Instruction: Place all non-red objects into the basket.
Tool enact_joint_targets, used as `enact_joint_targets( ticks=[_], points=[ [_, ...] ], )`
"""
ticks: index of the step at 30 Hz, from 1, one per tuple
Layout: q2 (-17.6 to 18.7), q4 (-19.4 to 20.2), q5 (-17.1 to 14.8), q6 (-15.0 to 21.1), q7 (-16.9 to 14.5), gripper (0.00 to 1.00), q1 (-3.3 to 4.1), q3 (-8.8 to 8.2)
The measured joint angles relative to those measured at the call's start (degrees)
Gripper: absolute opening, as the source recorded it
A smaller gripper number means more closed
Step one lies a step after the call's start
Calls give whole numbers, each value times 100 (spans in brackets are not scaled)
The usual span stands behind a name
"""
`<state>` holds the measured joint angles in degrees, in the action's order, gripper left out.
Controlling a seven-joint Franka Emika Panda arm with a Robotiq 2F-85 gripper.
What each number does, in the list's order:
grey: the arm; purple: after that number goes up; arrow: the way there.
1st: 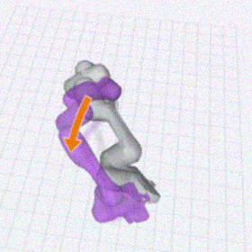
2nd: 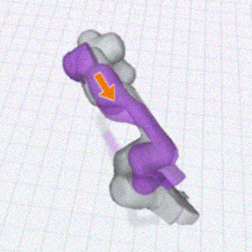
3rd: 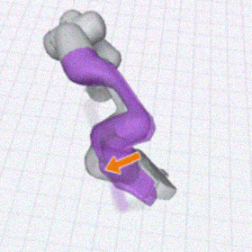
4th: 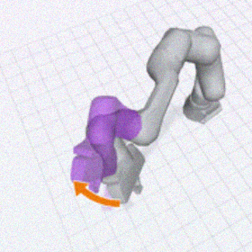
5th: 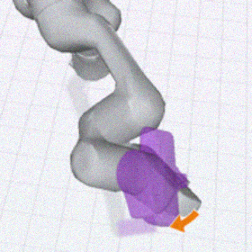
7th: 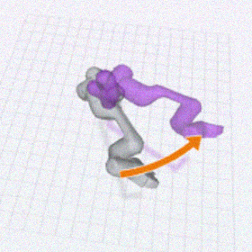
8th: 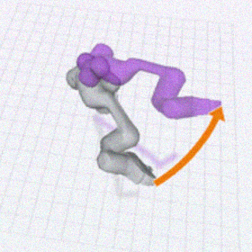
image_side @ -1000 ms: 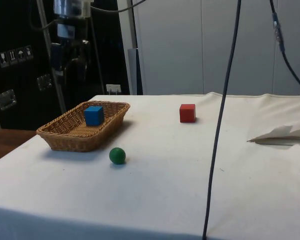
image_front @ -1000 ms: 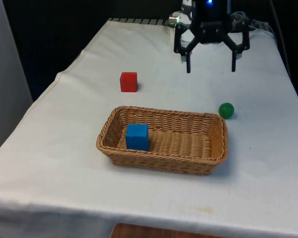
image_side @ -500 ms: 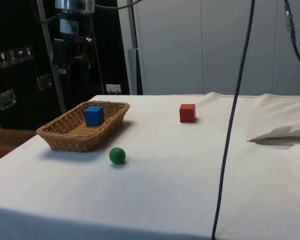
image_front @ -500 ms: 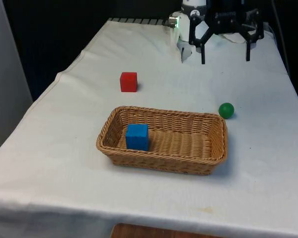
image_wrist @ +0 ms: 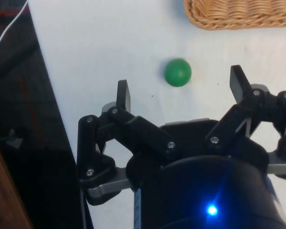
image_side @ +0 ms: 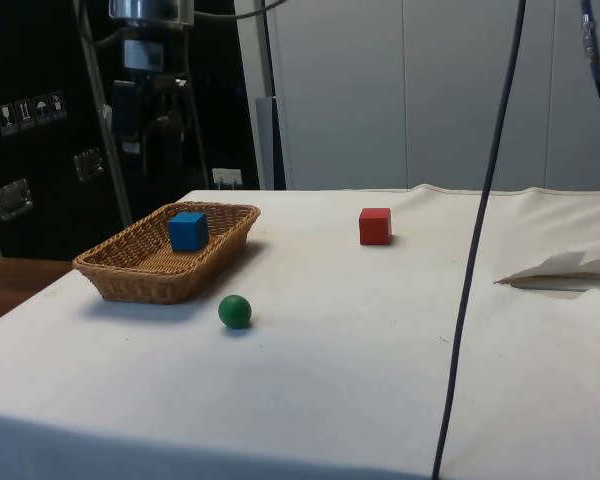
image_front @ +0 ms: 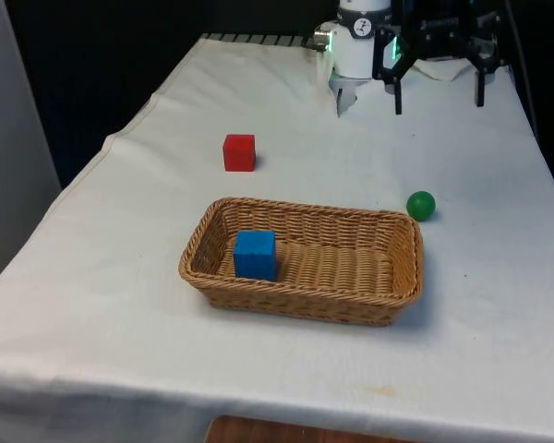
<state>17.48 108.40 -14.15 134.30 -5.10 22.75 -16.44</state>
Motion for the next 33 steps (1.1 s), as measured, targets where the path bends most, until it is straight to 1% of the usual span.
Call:
enact_joint_targets(
  ticks=[6,12,16,20,24,27,29,33],
  points=[
    [-23,74,6,0,-120,100,0,155],
    [-29,138,11,0,-218,100,0,229],
    [-29,229,74,11,-367,100,0,241],
    [-23,275,126,11,-453,100,0,241],
    [23,286,229,0,-573,100,0,246],
    [40,286,241,-6,-602,100,0,246],
    [86,292,269,-11,-699,100,0,246],
    [126,315,338,-6,-756,100,0,252]
  ],
)
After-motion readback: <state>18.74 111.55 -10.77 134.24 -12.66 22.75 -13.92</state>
